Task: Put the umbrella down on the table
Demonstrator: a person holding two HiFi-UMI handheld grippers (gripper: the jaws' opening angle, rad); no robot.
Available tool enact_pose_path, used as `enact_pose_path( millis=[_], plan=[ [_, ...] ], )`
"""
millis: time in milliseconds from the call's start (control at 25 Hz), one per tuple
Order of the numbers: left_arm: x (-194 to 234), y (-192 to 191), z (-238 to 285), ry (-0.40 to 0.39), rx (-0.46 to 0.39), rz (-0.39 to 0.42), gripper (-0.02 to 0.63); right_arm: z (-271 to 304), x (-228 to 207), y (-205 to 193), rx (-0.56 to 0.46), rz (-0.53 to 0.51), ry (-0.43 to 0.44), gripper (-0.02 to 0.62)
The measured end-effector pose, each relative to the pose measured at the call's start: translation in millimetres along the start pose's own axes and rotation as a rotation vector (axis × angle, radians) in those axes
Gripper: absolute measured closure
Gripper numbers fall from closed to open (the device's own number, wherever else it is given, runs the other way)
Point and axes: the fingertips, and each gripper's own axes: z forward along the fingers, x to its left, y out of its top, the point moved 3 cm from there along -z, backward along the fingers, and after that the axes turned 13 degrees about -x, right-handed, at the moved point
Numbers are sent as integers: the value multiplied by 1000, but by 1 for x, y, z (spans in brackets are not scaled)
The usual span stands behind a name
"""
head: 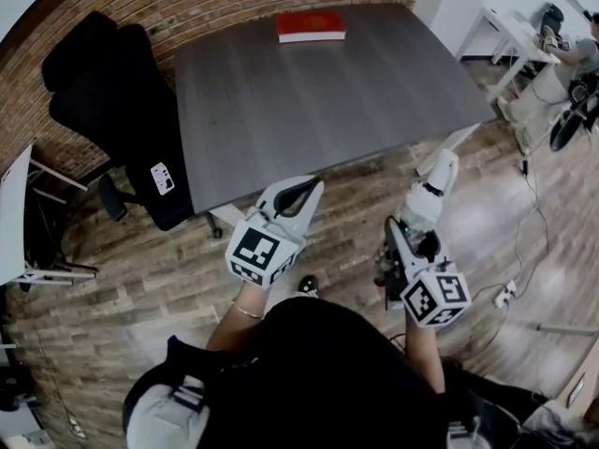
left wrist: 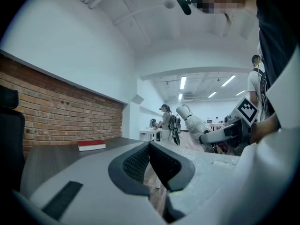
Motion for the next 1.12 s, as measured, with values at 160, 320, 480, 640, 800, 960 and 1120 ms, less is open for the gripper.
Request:
enact_pose_path(
  millis=[160, 320, 480, 640, 800, 960, 1120],
  plan=[
    [25, -2, 4, -3, 1, 7, 604, 27, 3, -6, -1, 4, 3, 301],
    [47, -8, 5, 5, 20, -13, 604, 51, 8, -10, -1, 6, 5, 301],
    [61, -15, 8, 13, 25, -21, 604, 68, 9, -14, 13, 6, 6, 301],
    [71, -20, 18, 29, 20, -28, 604, 87, 1, -12, 24, -5, 16, 301],
    [86, -27, 28, 60, 24, -25, 604, 113, -11, -19, 43, 4, 40, 302],
    [109, -29, 42, 115, 36, -7, 604, 154, -22, -21, 57, 10, 92, 302],
    [141, -32, 57, 188, 37, -2, 604, 204, -28, -23, 82, 2, 160, 301]
  ],
)
